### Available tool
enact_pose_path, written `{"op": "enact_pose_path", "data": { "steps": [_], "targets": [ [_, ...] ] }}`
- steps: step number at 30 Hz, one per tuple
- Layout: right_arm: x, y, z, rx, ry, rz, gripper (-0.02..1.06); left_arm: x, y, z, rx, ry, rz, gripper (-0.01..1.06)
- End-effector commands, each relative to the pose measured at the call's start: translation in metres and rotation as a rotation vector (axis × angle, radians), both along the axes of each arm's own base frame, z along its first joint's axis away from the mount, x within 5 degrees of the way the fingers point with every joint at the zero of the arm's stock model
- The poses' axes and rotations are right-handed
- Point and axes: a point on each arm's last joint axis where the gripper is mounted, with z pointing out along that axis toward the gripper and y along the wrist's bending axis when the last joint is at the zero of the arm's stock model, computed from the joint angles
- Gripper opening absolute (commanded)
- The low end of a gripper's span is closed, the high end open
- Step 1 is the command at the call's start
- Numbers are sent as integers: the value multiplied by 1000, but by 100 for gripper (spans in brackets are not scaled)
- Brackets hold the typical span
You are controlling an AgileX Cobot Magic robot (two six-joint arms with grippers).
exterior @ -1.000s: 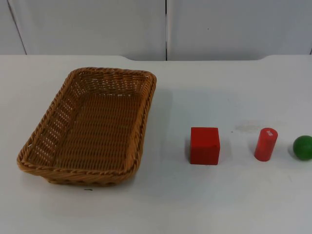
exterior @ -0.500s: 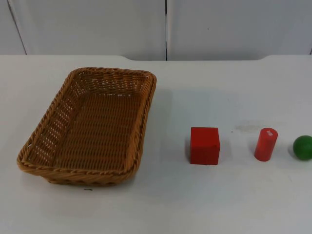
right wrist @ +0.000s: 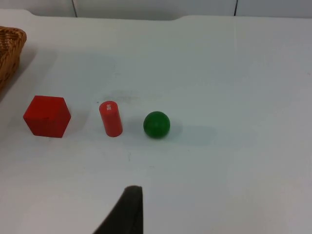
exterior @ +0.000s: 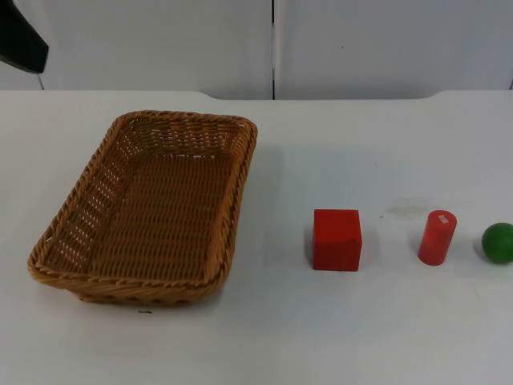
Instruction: Pick up the basket with the left hand and place the object to the left of the red cylinder into the basket with the right hand.
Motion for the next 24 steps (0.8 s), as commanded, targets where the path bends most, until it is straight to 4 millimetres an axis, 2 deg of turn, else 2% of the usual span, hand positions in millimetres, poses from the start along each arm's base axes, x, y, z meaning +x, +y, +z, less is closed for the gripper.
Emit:
{"op": "enact_pose_path", "data": {
  "steps": [1, 14, 19, 24],
  "targets": [
    [0, 0, 0, 4, -6, -6, 105, 6, -2, -4, -29, 10, -14, 105],
    [0, 0, 0, 2, -6, -7, 105, 42, 2, -55, -24, 120, 34, 105],
    [0, 0, 0, 2, -6, -7, 105, 48, 3, -65, -25, 142, 44, 105],
    [0, 0, 0, 2, -6, -7, 105, 64, 5, -71, -17, 144, 46, 105]
  ]
}}
